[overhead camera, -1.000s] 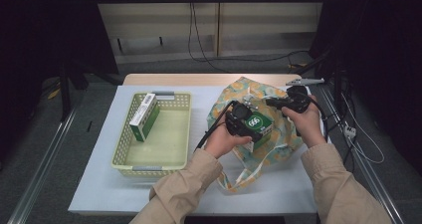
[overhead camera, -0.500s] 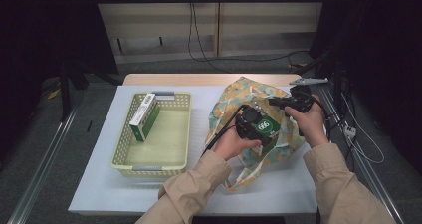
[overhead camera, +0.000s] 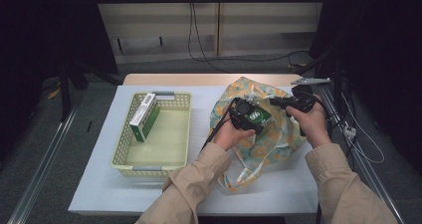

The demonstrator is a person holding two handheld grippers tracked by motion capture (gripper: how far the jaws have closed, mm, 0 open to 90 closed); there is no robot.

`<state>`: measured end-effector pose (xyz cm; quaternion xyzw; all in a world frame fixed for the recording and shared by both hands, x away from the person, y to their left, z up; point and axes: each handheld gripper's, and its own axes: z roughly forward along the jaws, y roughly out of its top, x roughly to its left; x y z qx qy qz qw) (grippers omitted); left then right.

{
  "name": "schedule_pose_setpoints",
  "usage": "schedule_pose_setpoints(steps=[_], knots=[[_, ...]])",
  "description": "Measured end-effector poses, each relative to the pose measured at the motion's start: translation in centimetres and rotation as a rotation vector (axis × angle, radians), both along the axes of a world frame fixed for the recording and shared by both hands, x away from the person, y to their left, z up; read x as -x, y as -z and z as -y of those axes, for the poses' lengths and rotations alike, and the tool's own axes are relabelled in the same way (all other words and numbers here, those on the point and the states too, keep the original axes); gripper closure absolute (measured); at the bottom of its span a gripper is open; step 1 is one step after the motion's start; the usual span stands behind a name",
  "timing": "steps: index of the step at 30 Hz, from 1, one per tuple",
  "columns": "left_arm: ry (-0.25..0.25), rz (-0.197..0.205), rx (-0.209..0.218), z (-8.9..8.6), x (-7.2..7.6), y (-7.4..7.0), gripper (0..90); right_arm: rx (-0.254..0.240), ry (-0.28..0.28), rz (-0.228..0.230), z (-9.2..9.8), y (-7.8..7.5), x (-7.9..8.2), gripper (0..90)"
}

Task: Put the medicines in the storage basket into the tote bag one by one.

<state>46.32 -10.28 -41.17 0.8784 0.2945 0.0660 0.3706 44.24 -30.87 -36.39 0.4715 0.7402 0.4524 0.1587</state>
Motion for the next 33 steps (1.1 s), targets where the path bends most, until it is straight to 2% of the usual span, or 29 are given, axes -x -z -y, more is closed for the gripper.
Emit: schedule_pose_setpoints(steps=[4,7,16,18,20,22,23,24,25,26,27,31,33], knots=[[-0.020,0.006,-0.006,0.1,-0.7,0.1,16.4,0.001,-0.011,0.002,-0.4,-0.1,0.0,90.0],[-0.034,0.025,-0.016,0.4,-1.1,0.1,16.4,0.004,-0.016,0.000,-0.4,-0.1,0.1,90.0],[-0.083,0.071,-0.007,0.4,-2.1,0.5,15.2,0.002,-0.010,-0.006,-0.3,0.0,0.1,90.0],[-0.085,0.057,-0.003,0.3,-2.0,0.5,13.8,0.001,-0.012,-0.005,-0.4,-0.1,0.1,90.0],[-0.065,0.049,-0.010,0.2,-1.8,0.3,13.1,0.004,-0.015,-0.004,-0.5,0.0,0.0,90.0],[-0.052,0.041,-0.020,-0.1,-1.4,0.1,12.6,0.003,-0.015,-0.008,-0.7,0.0,0.0,90.0],[-0.063,0.042,-0.033,-0.1,-1.1,0.0,12.2,0.004,-0.015,-0.008,-0.7,0.1,0.0,90.0],[-0.062,0.025,-0.033,-0.2,-0.9,-0.2,11.1,0.005,-0.017,-0.008,-0.8,0.1,-0.1,90.0],[-0.023,-0.001,-0.014,-0.5,-0.9,-0.4,9.7,0.004,-0.018,-0.009,-0.9,0.2,-0.1,90.0],[-0.058,0.038,-0.029,-0.5,-0.6,-0.6,9.6,0.005,-0.019,-0.009,-1.0,0.2,-0.1,90.0],[-0.033,0.029,-0.012,-0.8,-0.6,-0.8,9.6,0.008,-0.021,-0.009,-1.2,0.2,-0.1,90.0],[-0.032,0.033,0.002,-1.3,-0.3,-1.3,9.8,0.011,-0.023,-0.011,-1.5,0.2,-0.1,90.0],[-0.023,0.022,0.002,-1.6,0.0,-1.5,9.7,0.014,-0.025,-0.011,-1.5,0.2,-0.1,90.0]])
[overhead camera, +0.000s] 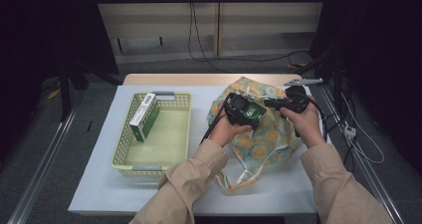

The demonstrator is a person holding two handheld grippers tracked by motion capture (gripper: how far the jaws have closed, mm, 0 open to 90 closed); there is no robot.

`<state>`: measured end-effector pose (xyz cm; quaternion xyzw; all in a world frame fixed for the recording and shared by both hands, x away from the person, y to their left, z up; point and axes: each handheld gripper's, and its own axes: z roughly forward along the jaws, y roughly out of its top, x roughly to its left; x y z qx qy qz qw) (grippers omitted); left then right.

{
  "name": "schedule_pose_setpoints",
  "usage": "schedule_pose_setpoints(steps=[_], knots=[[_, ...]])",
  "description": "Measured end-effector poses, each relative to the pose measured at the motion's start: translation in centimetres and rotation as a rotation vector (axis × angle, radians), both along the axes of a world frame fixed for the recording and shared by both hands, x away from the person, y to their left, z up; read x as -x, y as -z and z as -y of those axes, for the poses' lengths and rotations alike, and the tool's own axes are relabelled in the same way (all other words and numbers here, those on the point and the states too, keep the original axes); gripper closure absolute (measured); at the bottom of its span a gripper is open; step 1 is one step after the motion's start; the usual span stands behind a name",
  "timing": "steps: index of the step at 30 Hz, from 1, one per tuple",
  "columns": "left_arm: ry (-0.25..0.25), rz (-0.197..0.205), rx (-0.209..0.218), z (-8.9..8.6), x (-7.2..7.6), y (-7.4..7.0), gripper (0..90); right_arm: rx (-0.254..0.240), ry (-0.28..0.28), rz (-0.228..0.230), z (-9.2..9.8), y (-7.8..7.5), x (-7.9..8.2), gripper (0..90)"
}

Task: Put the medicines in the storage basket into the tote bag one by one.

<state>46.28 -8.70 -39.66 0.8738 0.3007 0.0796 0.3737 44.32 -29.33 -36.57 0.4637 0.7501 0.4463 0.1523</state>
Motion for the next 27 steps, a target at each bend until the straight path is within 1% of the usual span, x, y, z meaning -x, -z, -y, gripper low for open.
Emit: schedule_pose_setpoints(steps=[3,5,9,10,11,13,14,15,18,20,21,22,23,24,25,26,27], knots=[[0.012,-0.003,-0.008,-0.6,0.6,-0.4,9.6,0.006,0.006,-0.002,0.1,0.0,0.0,90.0],[0.016,-0.001,0.009,-1.2,1.1,-0.8,9.6,0.004,0.008,-0.001,0.2,0.1,0.0,90.0],[0.053,-0.005,0.007,-2.7,1.9,-1.9,9.9,0.007,0.007,-0.002,0.0,0.0,0.0,90.0],[0.059,-0.005,0.016,-3.0,2.2,-2.2,10.0,0.005,0.007,-0.001,0.0,0.0,0.0,90.0],[0.064,-0.003,0.007,-3.4,2.4,-2.5,10.0,0.004,0.007,-0.001,0.0,0.0,0.0,90.0],[0.083,0.001,0.015,-4.1,2.9,-3.2,10.2,0.007,0.006,-0.001,-0.2,0.1,0.0,90.0],[0.089,-0.007,0.015,-4.4,3.1,-3.6,10.2,0.007,0.006,-0.002,-0.2,0.1,0.0,90.0],[0.095,-0.012,0.031,-4.8,3.3,-3.9,10.2,0.006,0.005,-0.002,-0.3,0.1,0.0,90.0],[0.109,-0.002,0.011,-6.0,3.6,-4.9,9.6,0.012,0.004,-0.002,-0.5,0.1,0.1,90.0],[0.110,-0.001,0.008,-6.9,3.7,-5.4,9.6,0.015,0.002,-0.002,-0.5,0.1,0.1,90.0],[0.103,0.000,0.010,-7.2,3.8,-5.6,9.6,0.015,0.002,-0.001,-0.6,0.1,0.1,90.0],[0.100,0.005,0.002,-7.7,3.8,-5.8,9.6,0.015,0.003,-0.002,-0.6,0.1,0.1,90.0],[0.086,0.005,0.012,-8.2,3.9,-5.9,9.7,0.016,0.004,-0.001,-0.6,0.1,0.1,90.0],[0.079,0.008,0.011,-8.8,3.8,-6.0,9.7,0.017,0.006,-0.001,-0.6,0.1,0.1,90.0],[0.074,0.010,0.002,-9.3,3.7,-6.2,9.7,0.019,0.007,0.000,-0.6,0.1,0.1,90.0],[0.059,0.017,0.003,-9.9,3.7,-6.3,9.7,0.020,0.009,0.001,-0.7,0.1,0.2,90.0],[0.051,0.012,-0.006,-10.6,3.6,-6.4,9.7,0.020,0.009,0.001,-0.7,0.0,0.2,90.0]])
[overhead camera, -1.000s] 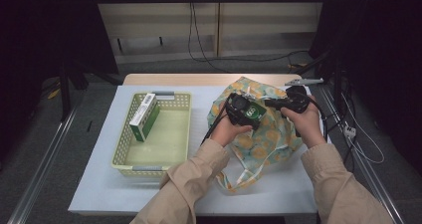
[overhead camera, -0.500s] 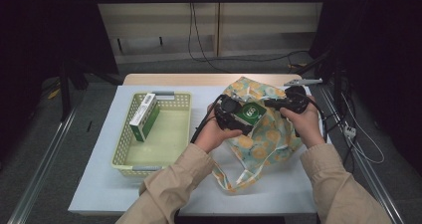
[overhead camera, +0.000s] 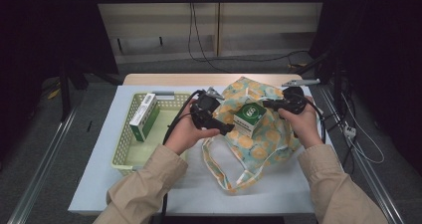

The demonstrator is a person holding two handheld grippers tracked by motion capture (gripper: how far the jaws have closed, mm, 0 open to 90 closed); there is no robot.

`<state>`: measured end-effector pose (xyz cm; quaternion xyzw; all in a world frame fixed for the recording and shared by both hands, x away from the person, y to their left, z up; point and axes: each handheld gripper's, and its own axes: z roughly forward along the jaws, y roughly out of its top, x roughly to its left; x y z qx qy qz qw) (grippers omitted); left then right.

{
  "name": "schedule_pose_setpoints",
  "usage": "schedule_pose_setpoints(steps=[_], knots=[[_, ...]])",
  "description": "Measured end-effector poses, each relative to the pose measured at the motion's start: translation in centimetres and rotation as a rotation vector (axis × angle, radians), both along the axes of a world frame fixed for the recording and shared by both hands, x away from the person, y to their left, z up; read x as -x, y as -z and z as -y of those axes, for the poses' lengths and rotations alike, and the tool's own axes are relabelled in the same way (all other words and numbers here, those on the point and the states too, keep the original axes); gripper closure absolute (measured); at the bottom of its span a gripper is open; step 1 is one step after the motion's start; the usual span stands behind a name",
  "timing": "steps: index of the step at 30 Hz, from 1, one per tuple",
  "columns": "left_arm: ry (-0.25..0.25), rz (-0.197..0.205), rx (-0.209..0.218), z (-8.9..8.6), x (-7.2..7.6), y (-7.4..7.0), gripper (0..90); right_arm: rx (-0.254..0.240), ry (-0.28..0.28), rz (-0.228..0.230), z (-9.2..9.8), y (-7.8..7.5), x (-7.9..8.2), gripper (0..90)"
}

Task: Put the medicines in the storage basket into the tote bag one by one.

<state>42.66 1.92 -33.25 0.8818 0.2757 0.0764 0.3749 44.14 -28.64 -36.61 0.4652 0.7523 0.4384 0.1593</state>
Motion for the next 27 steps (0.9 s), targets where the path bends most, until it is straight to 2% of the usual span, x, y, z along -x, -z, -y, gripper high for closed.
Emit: schedule_pose_setpoints(steps=[3,4,9,12,14,16,20,24,26,27], knots=[[-0.022,-0.003,0.006,-1.6,-0.2,-0.2,10.0,0.000,-0.002,0.000,-0.2,-0.1,0.1,90.0],[-0.025,0.004,-0.009,-2.2,-0.3,-0.3,10.1,0.000,-0.003,0.001,-0.2,-0.1,0.1,90.0],[-0.074,0.029,-0.027,-5.3,-0.9,-0.6,10.8,0.001,-0.006,0.001,-0.3,0.0,0.2,90.0],[-0.099,0.025,-0.027,-7.1,-1.3,-0.6,11.0,0.001,-0.008,-0.001,-0.3,0.2,0.2,90.0],[-0.121,0.049,-0.043,-8.4,-1.6,-0.7,11.3,-0.002,-0.008,-0.001,-0.3,0.2,0.1,90.0],[-0.139,0.052,-0.049,-9.7,-1.9,-0.7,11.6,-0.002,-0.009,0.000,-0.3,0.2,0.1,90.0],[-0.221,0.049,-0.040,-12.5,-2.9,-0.6,11.7,-0.008,-0.006,0.000,-0.2,0.1,0.1,90.0],[-0.276,0.041,-0.022,-14.8,-4.0,-0.1,12.1,-0.010,-0.007,0.000,-0.2,0.2,0.1,90.0],[-0.319,0.039,-0.041,-15.4,-4.2,0.3,12.3,-0.008,-0.008,-0.001,-0.2,0.2,0.1,90.0],[-0.314,0.054,-0.068,-15.6,-4.3,0.3,12.3,-0.010,-0.008,0.000,-0.3,0.2,0.0,90.0]])
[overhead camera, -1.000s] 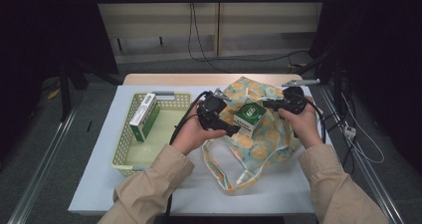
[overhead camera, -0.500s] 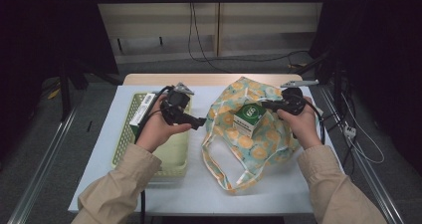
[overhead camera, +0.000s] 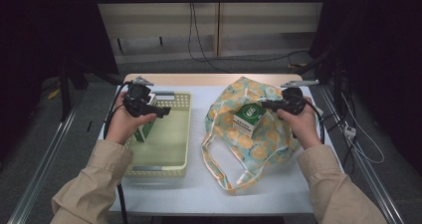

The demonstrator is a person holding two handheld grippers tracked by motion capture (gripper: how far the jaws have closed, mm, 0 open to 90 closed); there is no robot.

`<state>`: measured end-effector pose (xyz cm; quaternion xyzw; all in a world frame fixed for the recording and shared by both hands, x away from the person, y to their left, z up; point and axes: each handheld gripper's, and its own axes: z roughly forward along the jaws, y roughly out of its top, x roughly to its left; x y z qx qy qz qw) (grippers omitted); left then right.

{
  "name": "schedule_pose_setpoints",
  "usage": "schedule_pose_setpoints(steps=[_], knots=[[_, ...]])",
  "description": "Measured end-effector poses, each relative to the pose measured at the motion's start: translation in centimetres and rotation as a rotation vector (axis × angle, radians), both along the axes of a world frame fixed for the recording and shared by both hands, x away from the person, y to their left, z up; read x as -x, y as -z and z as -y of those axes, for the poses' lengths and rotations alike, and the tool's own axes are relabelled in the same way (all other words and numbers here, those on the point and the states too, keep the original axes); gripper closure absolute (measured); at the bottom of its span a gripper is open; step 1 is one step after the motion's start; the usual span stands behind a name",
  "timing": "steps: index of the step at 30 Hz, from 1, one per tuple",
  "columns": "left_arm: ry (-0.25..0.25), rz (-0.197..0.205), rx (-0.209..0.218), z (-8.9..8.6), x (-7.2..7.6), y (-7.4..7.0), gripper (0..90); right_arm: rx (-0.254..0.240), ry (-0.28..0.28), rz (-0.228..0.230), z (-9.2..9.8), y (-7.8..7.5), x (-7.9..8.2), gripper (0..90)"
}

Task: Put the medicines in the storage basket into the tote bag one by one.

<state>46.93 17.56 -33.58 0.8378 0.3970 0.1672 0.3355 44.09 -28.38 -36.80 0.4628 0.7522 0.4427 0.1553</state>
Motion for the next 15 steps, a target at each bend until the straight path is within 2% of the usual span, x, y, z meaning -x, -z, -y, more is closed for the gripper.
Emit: schedule_pose_setpoints(steps=[2,4,8,12,15], knots=[[-0.019,0.026,-0.024,-0.3,-0.1,0.3,14.6,-0.002,-0.002,0.002,-0.1,0.0,0.0,90.0],[-0.035,0.003,-0.021,-0.9,-0.4,0.8,13.6,-0.001,-0.003,0.002,-0.1,0.0,0.0,90.0],[-0.082,0.006,-0.037,-2.0,-0.7,1.7,14.1,-0.002,-0.001,0.001,0.1,-0.1,0.0,90.0],[-0.120,-0.003,-0.025,-2.9,-0.8,2.6,15.1,-0.002,0.001,0.002,0.3,-0.1,0.1,90.0],[-0.137,-0.024,-0.049,-3.1,-0.8,3.0,19.3,-0.001,0.004,0.004,0.5,-0.2,0.1,90.0]])
